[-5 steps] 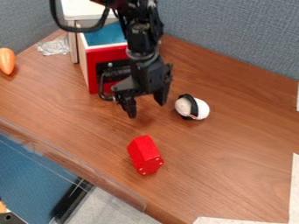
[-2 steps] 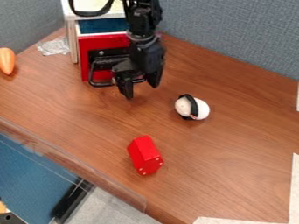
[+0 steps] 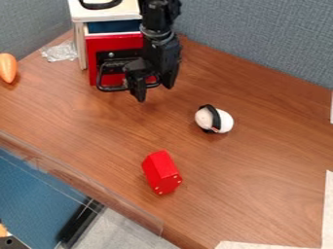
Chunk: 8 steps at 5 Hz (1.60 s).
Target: Close the drawer
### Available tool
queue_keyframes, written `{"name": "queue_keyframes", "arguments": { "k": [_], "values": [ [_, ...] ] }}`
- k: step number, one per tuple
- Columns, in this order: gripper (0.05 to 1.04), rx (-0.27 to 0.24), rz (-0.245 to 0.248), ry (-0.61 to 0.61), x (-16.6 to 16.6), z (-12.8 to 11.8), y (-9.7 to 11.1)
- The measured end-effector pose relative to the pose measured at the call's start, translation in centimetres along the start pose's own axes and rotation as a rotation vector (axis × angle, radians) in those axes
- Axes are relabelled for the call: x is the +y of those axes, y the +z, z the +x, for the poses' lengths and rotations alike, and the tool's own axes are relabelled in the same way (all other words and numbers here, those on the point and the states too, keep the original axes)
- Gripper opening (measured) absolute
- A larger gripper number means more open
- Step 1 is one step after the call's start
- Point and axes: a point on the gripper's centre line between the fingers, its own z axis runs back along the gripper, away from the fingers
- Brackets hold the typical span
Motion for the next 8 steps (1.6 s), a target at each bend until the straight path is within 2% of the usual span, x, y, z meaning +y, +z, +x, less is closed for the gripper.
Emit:
{"name": "queue_keyframes", "arguments": {
  "k": [2,3,5,6,7,8],
  "values": [
    [1.000,0.024,-0.022,0.003,-0.1,-0.5,0.0],
    [1.000,0.030,-0.010,0.019,0.5,-1.5,0.1],
    [1.001,0.012,-0.011,0.104,1.7,-3.7,-0.3],
    [1.002,0.023,-0.023,0.145,2.2,-4.8,-0.8],
    [1.001,0.008,-0.050,0.157,2.4,-4.9,-1.6],
    [1.001,-0.006,-0.052,0.150,2.0,-4.6,-1.6]
  ]
}}
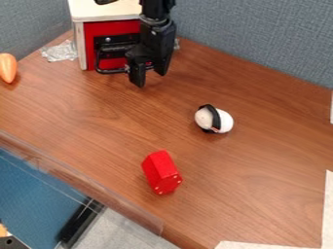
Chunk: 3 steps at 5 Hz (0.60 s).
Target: Close the drawer
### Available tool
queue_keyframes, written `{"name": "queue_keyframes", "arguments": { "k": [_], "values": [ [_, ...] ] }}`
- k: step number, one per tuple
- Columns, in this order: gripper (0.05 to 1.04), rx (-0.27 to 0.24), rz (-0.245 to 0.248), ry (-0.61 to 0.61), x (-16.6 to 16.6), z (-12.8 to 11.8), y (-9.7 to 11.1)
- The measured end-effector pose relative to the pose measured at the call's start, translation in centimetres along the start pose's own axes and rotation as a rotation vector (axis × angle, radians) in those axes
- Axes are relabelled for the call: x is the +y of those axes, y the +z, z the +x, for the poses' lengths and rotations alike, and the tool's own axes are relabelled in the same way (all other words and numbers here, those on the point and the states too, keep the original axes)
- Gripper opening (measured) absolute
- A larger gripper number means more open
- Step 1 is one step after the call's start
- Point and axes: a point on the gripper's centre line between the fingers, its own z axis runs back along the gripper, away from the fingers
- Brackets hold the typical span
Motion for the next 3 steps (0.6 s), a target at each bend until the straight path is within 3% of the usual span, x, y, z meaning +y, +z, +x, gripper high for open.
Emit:
{"name": "queue_keyframes", "arguments": {
  "k": [1,2,3],
  "values": [
    [1.000,-0.035,0.052,-0.035,-1.3,1.3,3.4],
    [1.001,-0.129,0.100,0.013,-2.4,1.0,7.3],
    [1.000,-0.164,0.111,0.025,-3.7,1.1,11.5]
  ]
}}
